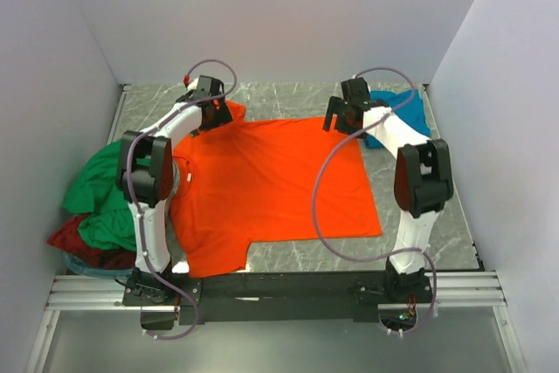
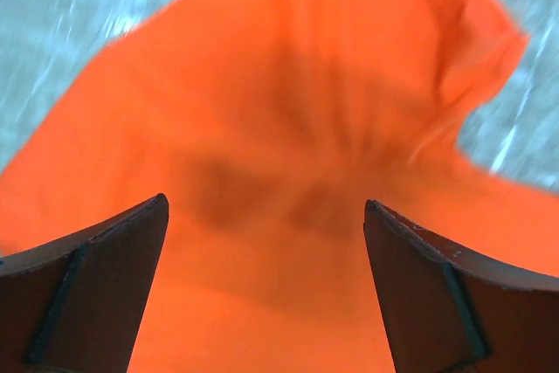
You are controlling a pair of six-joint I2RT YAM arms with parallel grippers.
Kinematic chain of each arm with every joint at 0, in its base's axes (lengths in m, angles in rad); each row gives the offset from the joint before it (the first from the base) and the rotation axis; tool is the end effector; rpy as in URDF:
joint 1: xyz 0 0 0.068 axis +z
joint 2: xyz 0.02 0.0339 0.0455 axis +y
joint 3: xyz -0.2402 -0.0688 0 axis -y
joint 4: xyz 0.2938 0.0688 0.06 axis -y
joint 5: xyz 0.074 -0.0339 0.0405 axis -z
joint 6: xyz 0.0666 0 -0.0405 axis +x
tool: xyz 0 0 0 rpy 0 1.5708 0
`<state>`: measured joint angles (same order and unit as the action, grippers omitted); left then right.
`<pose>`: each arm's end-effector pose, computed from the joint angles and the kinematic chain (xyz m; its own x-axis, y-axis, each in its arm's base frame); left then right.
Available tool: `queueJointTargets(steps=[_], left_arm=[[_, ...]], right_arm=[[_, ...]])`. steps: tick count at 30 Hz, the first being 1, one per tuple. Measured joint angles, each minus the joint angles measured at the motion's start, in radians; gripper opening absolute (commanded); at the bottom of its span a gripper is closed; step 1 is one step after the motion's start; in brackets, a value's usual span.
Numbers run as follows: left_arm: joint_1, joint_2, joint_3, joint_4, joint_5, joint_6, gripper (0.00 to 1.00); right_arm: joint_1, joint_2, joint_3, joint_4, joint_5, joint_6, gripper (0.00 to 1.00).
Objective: Fold and stack the t-shirts
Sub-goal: Flatten the tshirt out
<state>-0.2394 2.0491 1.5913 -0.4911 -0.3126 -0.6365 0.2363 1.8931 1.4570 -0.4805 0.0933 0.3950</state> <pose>0.4912 -0.0988 0.1391 -0.6656 -0.4197 -0.6171 -0.4278 0.8921 -0.1453 0.4614 0.1047 0.1603 -0.7806 0.2061 -0.5901 0.1326 0.9772 0.1659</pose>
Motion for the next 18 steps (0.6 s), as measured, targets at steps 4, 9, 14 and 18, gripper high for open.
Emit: queueJointTargets(steps=[4, 9, 14, 18], left_arm=[[0.009, 0.089, 0.115, -0.004, 0.005, 0.023, 1.00], [0.024, 0.227, 0.242, -0.033, 0.040, 0.040, 0.99], [0.032, 0.301, 0.342, -0.061, 0.061, 0.064, 1.00], [0.035, 0.330, 0.394, -0.081, 0.072, 0.075, 1.00]], right_arm=[[0.000, 0.118, 0.127, -0.031, 0.018, -0.016, 0.95], [0.000, 0.214, 0.200, -0.080, 0.018, -0.028, 0.95], [0.000, 0.306, 0.288, -0.129, 0.010, -0.047, 0.92], [0.000, 0.393, 0.428, -0.224, 0.011, -0.058, 0.92]])
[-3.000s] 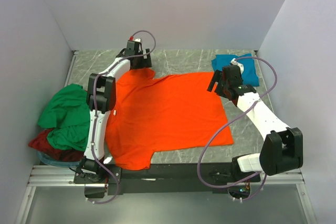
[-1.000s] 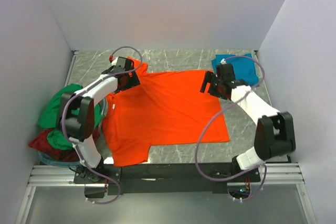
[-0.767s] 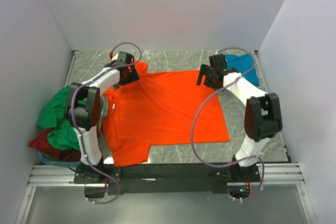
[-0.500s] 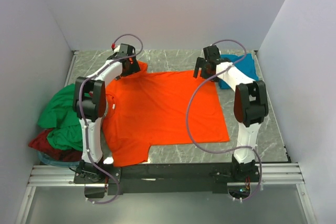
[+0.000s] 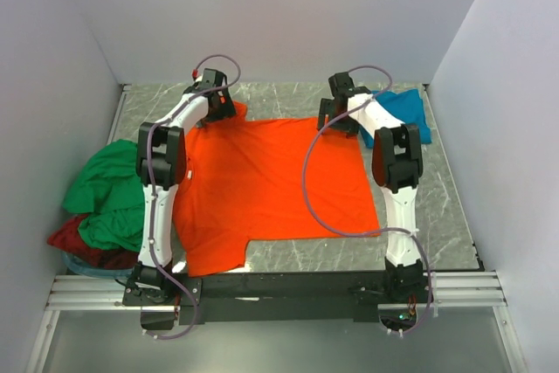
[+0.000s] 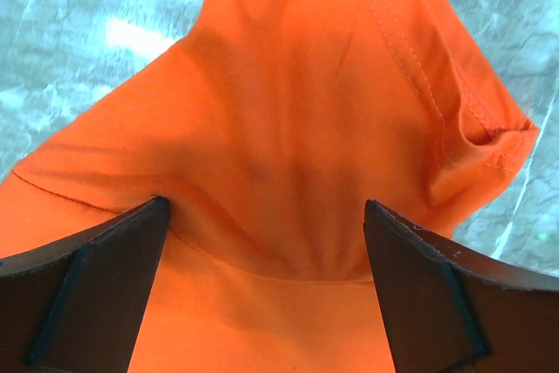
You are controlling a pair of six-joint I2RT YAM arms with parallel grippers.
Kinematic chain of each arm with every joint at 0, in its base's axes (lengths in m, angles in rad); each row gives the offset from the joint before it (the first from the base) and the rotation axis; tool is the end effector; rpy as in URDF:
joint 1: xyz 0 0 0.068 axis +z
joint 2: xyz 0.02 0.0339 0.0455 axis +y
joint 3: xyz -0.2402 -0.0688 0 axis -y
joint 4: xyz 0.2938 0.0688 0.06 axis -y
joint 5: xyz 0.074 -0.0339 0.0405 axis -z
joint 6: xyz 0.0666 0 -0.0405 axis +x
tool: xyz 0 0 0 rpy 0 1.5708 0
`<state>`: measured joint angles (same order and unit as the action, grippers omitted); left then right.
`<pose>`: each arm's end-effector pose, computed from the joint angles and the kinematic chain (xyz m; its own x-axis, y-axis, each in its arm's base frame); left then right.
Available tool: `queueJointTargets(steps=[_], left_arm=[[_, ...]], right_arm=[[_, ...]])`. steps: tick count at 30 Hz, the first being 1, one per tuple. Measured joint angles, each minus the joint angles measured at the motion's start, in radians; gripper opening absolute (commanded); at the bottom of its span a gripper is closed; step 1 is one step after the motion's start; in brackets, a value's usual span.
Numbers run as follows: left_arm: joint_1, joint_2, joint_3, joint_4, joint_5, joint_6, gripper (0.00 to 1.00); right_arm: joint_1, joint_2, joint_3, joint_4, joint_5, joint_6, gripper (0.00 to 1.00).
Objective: Fold and stack the t-shirts
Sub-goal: Flatten the tshirt out
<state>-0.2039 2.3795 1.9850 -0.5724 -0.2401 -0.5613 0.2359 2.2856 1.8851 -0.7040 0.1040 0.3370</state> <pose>0.5583 -0.0993 0.1077 -0.7167 -0.3798 -0.5849 -0.3745 0.9171 -0.1366 0.5213 0.1182 0.1103 -0.8815 0.1263 -0.4550 0.1106 0.9920 0.0611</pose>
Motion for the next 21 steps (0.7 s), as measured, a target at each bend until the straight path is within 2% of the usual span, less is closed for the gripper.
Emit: queueJointTargets(steps=[4, 12, 21], left_arm=[[0.005, 0.011, 0.024, -0.010, 0.011, 0.000, 0.99], [0.022, 0.043, 0.088, -0.032, 0.048, -0.001, 0.99], [0.031, 0.067, 0.127, -0.029, 0.082, 0.000, 1.00]], right_arm=[[-0.008, 0.077, 0.141, -0.105, -0.036, -0.009, 0.92], [-0.056, 0.122, 0.222, -0.226, -0.142, 0.023, 0.93], [-0.116, 0.219, 0.399, -0.315, -0.262, 0.056, 0.94]])
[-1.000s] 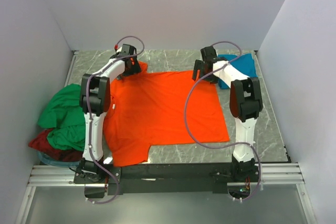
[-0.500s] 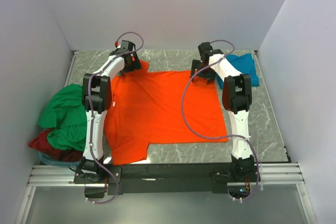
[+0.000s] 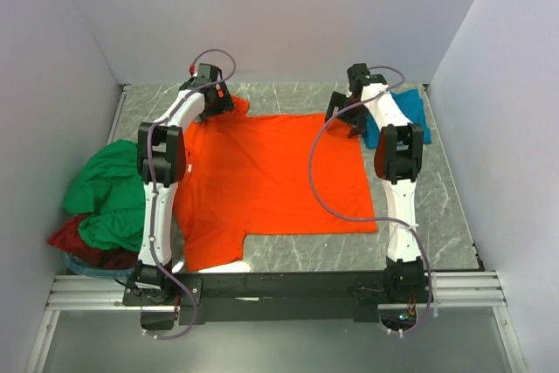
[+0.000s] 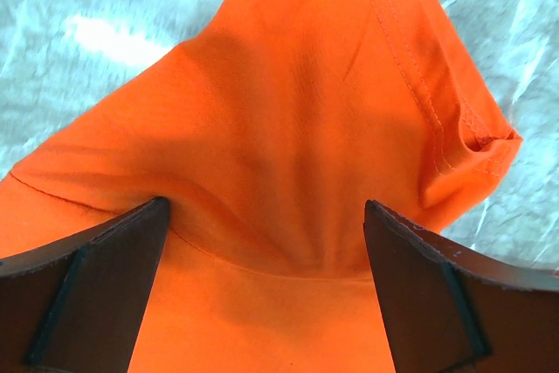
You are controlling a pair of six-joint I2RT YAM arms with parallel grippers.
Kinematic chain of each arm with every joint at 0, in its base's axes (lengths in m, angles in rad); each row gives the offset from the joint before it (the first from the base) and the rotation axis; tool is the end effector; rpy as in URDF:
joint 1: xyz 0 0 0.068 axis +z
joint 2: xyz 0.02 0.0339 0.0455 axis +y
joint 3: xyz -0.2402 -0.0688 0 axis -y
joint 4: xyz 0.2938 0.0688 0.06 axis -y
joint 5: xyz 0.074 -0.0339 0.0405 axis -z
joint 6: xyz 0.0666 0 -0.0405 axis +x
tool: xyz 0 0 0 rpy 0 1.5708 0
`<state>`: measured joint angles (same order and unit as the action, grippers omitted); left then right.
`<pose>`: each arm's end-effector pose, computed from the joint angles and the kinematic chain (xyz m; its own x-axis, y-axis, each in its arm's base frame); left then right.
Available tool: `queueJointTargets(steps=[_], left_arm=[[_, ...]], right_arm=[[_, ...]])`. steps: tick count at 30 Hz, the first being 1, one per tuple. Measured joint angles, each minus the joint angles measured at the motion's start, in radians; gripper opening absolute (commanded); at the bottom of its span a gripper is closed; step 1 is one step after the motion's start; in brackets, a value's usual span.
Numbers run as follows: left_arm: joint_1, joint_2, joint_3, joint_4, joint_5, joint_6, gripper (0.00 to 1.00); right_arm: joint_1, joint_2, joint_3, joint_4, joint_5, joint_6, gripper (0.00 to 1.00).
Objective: Fold and stack the t-shirts
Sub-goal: Flatten the tshirt out
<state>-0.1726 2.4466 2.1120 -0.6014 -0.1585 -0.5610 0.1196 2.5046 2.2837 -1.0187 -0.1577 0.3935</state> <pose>0.5777 -0.0900 0.1150 -0.7128 -0.4090 -0.5697 -0.3565 0.9109 -0.2079 0.5531 0.0770 0.1184 -0.9318 0.2694 -0.2434 0.2043 0.9432 0.2618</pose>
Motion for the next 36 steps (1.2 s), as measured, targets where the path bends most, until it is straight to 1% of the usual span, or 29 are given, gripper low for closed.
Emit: queueJointTargets(steps=[5, 8, 10, 17, 20, 22, 25, 27, 28, 29, 32, 34, 35, 36], left_arm=[[0.009, 0.039, 0.061, 0.019, 0.025, 0.000, 0.99], [0.015, 0.062, 0.096, 0.032, 0.049, 0.000, 0.99], [0.019, 0.077, 0.117, 0.048, 0.063, 0.000, 0.99], [0.030, 0.087, 0.142, 0.055, 0.104, 0.000, 0.99], [0.031, 0.068, 0.141, 0.031, 0.110, 0.000, 1.00], [0.031, 0.006, 0.092, 0.021, 0.113, -0.002, 1.00], [0.028, -0.216, -0.124, 0.014, 0.111, -0.013, 0.99], [0.014, -0.463, -0.345, 0.059, 0.096, -0.042, 1.00], [0.005, -0.568, -0.430, 0.060, 0.087, -0.061, 1.00], [-0.014, -0.704, -0.531, 0.063, 0.074, -0.086, 1.00], [-0.111, -1.074, -0.813, 0.130, 0.029, -0.174, 1.00], [-0.206, -1.279, -0.995, 0.148, 0.013, -0.248, 1.00], [-0.256, -1.371, -1.092, 0.147, 0.007, -0.293, 0.99], [-0.286, -1.423, -1.158, 0.144, 0.004, -0.326, 1.00]], right_arm=[[-0.020, 0.008, 0.015, 0.014, -0.035, 0.003, 0.93], [-0.023, 0.018, 0.033, 0.019, -0.040, 0.004, 0.94], [-0.024, 0.022, 0.041, 0.035, -0.042, 0.006, 0.96], [-0.024, 0.017, 0.054, 0.079, -0.043, 0.000, 0.97], [-0.020, -0.019, 0.039, 0.091, -0.037, -0.007, 0.98], [-0.017, -0.096, -0.036, 0.119, -0.031, -0.012, 0.98], [-0.002, -0.333, -0.270, 0.190, -0.013, -0.012, 0.98], [0.025, -0.557, -0.477, 0.264, 0.021, -0.002, 0.98], [0.045, -0.682, -0.586, 0.306, 0.048, 0.005, 0.98], [0.068, -0.800, -0.683, 0.335, 0.077, 0.013, 0.98], [0.123, -1.118, -0.953, 0.449, 0.114, 0.054, 0.98], [0.133, -1.332, -1.147, 0.523, 0.134, 0.089, 0.98], [0.128, -1.415, -1.234, 0.540, 0.151, 0.105, 0.98], [0.124, -1.492, -1.311, 0.554, 0.171, 0.121, 0.98]])
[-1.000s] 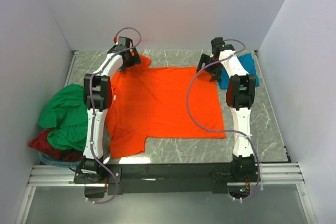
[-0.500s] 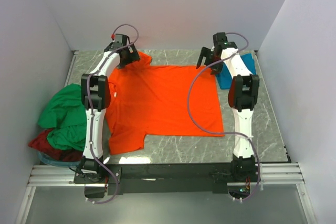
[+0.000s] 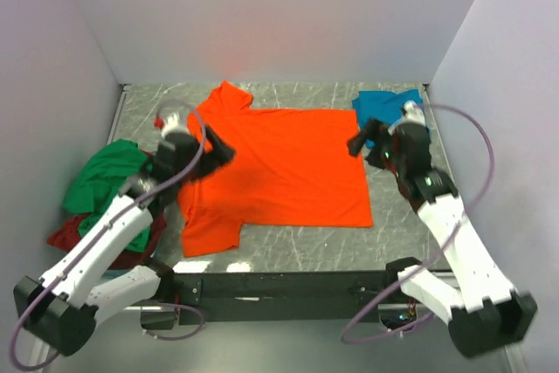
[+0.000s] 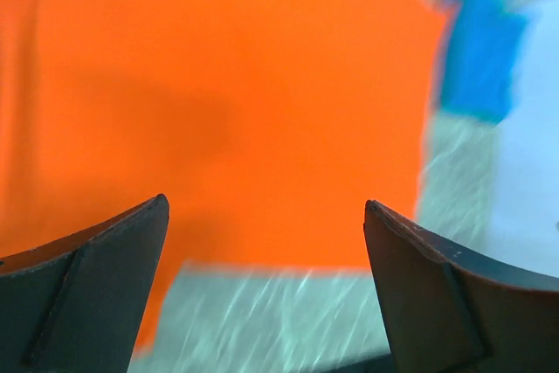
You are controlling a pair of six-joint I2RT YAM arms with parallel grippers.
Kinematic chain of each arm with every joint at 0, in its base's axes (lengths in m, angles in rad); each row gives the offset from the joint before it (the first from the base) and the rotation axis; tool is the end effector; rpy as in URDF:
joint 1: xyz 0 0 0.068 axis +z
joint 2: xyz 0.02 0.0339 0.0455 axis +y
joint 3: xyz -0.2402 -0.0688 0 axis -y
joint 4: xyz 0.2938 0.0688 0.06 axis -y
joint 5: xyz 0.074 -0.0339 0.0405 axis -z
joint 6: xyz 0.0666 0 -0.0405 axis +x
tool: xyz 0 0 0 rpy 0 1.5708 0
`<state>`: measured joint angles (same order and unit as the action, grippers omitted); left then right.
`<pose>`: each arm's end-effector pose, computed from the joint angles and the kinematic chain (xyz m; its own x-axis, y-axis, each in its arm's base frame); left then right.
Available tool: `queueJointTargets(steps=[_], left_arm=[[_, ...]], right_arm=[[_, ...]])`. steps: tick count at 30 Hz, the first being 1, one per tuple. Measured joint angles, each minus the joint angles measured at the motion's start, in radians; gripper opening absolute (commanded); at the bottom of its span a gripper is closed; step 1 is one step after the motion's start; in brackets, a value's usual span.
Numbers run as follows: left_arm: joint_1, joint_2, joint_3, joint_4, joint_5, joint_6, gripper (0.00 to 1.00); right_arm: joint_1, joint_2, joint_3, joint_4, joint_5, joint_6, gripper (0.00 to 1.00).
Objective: Fold and stack the t-shirts
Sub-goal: Flatten the tshirt out, then fold the tshirt
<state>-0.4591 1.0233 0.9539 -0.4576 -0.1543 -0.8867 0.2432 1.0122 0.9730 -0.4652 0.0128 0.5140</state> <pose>0.2852 -0.1296 0.2878 -0.5320 -0.5913 -0.6061 -0.1479 0.7697 -0.6210 0.3027 0.0742 0.2977 -0.5215 0.3771 -0.7654 0.0304 0.9047 0.4250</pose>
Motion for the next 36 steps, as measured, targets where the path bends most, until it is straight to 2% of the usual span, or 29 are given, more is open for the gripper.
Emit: queueJointTargets(steps=[4, 6, 11, 17, 25, 29, 31, 36], left_arm=[[-0.130, -0.116, -0.270, -0.079, -0.025, -0.163, 0.99], [-0.195, -0.136, -0.339, -0.141, -0.036, -0.234, 1.00], [-0.367, -0.164, -0.375, -0.251, -0.090, -0.420, 0.99], [-0.539, -0.111, -0.375, -0.358, -0.156, -0.635, 0.99], [-0.562, -0.112, -0.438, -0.426, -0.233, -0.875, 0.98], [-0.562, -0.124, -0.468, -0.477, -0.272, -0.977, 0.90], [-0.563, -0.124, -0.475, -0.500, -0.289, -1.018, 0.81], [-0.563, -0.101, -0.490, -0.509, -0.314, -1.071, 0.74]], right_arm=[[-0.008, -0.216, -0.222, 0.043, 0.056, 0.057, 0.98], [-0.008, -0.282, -0.304, 0.063, 0.075, 0.080, 0.98], [-0.008, -0.392, -0.388, 0.082, 0.112, 0.110, 0.98], [-0.008, -0.400, -0.389, 0.106, 0.140, 0.107, 0.98], [-0.008, -0.301, -0.389, 0.104, 0.130, 0.089, 0.98], [-0.008, -0.275, -0.389, 0.103, 0.114, 0.086, 0.98], [-0.008, -0.275, -0.389, 0.104, 0.111, 0.084, 0.97], [-0.008, -0.276, -0.389, 0.105, 0.110, 0.083, 0.97]])
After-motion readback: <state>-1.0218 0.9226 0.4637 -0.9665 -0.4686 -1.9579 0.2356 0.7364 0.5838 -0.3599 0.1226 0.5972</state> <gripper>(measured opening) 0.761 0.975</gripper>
